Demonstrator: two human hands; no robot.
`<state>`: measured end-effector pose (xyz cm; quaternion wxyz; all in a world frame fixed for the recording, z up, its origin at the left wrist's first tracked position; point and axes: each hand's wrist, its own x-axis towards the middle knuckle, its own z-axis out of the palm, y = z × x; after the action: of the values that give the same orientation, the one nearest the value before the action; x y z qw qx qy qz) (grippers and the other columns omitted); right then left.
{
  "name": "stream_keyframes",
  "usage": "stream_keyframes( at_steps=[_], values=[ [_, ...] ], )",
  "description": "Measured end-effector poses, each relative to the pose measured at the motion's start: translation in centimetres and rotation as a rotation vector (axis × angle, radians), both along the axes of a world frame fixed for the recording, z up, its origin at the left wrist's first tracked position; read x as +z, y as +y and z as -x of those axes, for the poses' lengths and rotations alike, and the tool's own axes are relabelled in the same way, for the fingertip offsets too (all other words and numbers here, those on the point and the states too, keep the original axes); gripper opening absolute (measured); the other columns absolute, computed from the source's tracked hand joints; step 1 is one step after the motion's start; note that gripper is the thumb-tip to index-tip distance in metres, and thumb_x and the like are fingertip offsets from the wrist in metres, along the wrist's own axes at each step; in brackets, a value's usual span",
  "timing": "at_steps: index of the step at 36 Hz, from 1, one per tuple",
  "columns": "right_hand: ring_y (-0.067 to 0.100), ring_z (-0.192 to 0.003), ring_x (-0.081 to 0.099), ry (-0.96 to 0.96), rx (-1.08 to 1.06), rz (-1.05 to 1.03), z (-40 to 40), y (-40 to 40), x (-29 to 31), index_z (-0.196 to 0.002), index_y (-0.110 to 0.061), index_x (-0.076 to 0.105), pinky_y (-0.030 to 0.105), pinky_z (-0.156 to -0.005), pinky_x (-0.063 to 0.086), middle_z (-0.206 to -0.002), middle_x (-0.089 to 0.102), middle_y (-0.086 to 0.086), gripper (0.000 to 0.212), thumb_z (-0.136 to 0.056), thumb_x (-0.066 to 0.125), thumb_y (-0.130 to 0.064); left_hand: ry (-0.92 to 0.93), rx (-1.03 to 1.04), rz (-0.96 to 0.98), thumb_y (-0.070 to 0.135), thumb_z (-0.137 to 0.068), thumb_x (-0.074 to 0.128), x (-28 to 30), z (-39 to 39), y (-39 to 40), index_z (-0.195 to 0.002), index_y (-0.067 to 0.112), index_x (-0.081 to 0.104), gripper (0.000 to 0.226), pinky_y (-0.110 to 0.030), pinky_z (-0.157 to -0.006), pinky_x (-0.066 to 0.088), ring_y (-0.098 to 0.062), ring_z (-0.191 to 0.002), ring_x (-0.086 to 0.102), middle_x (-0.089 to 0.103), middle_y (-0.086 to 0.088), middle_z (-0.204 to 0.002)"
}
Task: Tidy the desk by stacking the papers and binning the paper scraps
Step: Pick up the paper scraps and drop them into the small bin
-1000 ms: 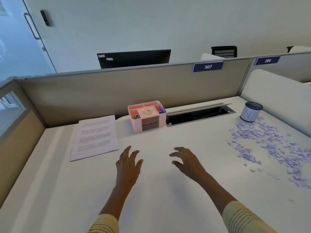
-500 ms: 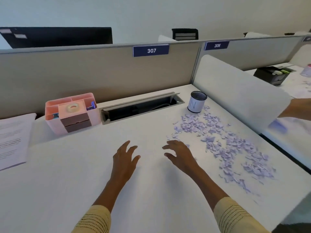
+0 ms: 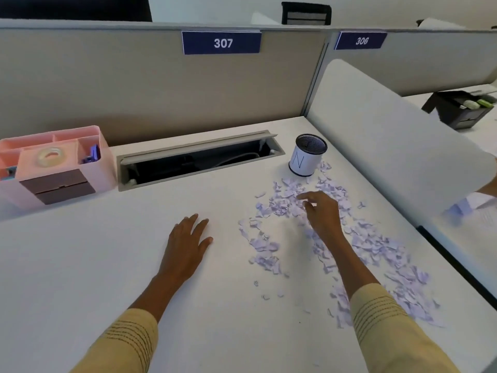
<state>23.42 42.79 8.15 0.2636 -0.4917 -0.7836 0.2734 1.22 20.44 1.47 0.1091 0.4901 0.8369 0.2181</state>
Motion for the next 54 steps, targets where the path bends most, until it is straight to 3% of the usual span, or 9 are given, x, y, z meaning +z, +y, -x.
stream_keyframes(
  at_steps=[6, 10, 18, 24, 30, 37, 43, 49, 54],
  values=[
    [0.027, -0.107, 0.060, -0.132, -0.021, 0.009, 2.0, 4.2, -0.3, -0.109, -0.013, 0.069, 0.031, -0.094, 0.046, -0.122, 0.062, 0.012, 0.027, -0.091, 0.055, 0.001, 0.046, -0.032, 0.021, 0.039, -0.100, 0.042, -0.3, 1.7, 3.1, -0.147, 0.014, 0.036, 0.053, -0.038, -0.118, 0.009, -0.029, -0.146, 0.017, 0.022, -0.010, -0.157],
    [0.028, -0.120, 0.053, -0.190, 0.044, 0.005, 3.5, 6.0, -0.7, -0.120, -0.013, 0.064, 0.026, -0.099, 0.039, -0.135, 0.055, 0.009, 0.029, -0.093, 0.055, -0.005, 0.046, -0.017, 0.025, 0.065, -0.088, 0.020, -0.9, 2.5, 4.6, -0.146, 0.017, 0.037, 0.077, -0.041, -0.117, 0.004, -0.029, -0.147, 0.014, 0.021, -0.008, -0.158],
    [0.033, -0.126, 0.045, -0.444, 0.289, -0.063, 5.0, 7.9, -2.6, -0.130, -0.017, 0.057, 0.036, -0.103, 0.038, -0.140, 0.048, 0.012, 0.044, -0.090, 0.055, 0.001, 0.106, 0.036, -0.026, 0.063, -0.093, 0.018, -1.5, 2.1, 4.9, -0.139, 0.018, 0.048, 0.071, -0.050, -0.117, 0.018, -0.030, -0.142, 0.028, 0.036, -0.009, -0.152],
    [0.034, -0.095, 0.060, -0.460, 0.283, -0.038, 5.2, 7.9, -2.5, -0.100, -0.008, 0.073, 0.025, -0.077, 0.042, -0.109, 0.064, 0.017, 0.025, -0.082, 0.062, 0.005, 0.106, 0.048, -0.025, 0.061, -0.092, 0.023, -1.4, 2.1, 4.8, -0.139, 0.020, 0.049, 0.068, -0.048, -0.117, 0.018, -0.028, -0.142, 0.028, 0.037, -0.008, -0.152],
    [0.030, -0.083, 0.066, -0.314, 0.262, 0.033, 4.5, 7.5, -0.8, -0.089, -0.001, 0.075, 0.027, -0.075, 0.051, -0.092, 0.072, 0.016, 0.017, -0.082, 0.062, 0.008, 0.117, 0.059, -0.025, 0.061, -0.092, 0.026, -1.4, 2.0, 4.9, -0.138, 0.019, 0.050, 0.066, -0.047, -0.117, 0.019, -0.028, -0.141, 0.030, 0.038, -0.008, -0.151],
    [0.000, -0.052, 0.060, -0.106, 0.212, 0.069, 3.6, 8.4, 2.9, -0.090, -0.001, 0.074, -0.001, -0.054, 0.042, -0.080, 0.069, 0.008, 0.014, -0.080, 0.067, 0.006, 0.127, 0.082, -0.017, 0.064, -0.090, 0.024, -1.5, 2.0, 5.0, -0.138, 0.019, 0.049, 0.071, -0.044, -0.118, 0.014, -0.025, -0.142, 0.028, 0.036, -0.007, -0.152],
    [-0.001, -0.052, 0.061, 0.021, 0.085, 0.022, 3.3, 11.7, 6.6, -0.086, -0.007, 0.076, 0.014, -0.070, 0.054, -0.071, 0.069, 0.003, 0.014, -0.075, 0.073, 0.000, 0.130, 0.099, -0.018, 0.068, -0.088, 0.022, -1.6, 2.2, 5.1, -0.138, 0.018, 0.049, 0.076, -0.046, -0.118, 0.014, -0.024, -0.141, 0.030, 0.037, -0.007, -0.151],
    [0.023, -0.062, 0.062, 0.027, -0.063, -0.042, 4.5, 15.6, 8.4, -0.087, -0.003, 0.075, 0.033, -0.080, 0.056, -0.079, 0.071, 0.016, 0.019, -0.071, 0.072, 0.005, 0.137, 0.119, -0.019, 0.069, -0.087, 0.024, -1.6, 2.3, 5.3, -0.138, 0.018, 0.050, 0.076, -0.045, -0.118, 0.015, -0.024, -0.141, 0.032, 0.038, -0.006, -0.151],
    [0.030, -0.073, 0.066, -0.033, -0.095, -0.012, 5.3, 17.6, 7.6, -0.088, -0.002, 0.075, 0.034, -0.082, 0.056, -0.085, 0.071, 0.022, 0.017, -0.073, 0.070, 0.004, 0.136, 0.120, -0.012, 0.069, -0.086, 0.024, -1.6, 2.3, 5.3, -0.137, 0.018, 0.050, 0.077, -0.046, -0.117, 0.016, -0.024, -0.141, 0.032, 0.038, -0.006, -0.151]
  ],
)
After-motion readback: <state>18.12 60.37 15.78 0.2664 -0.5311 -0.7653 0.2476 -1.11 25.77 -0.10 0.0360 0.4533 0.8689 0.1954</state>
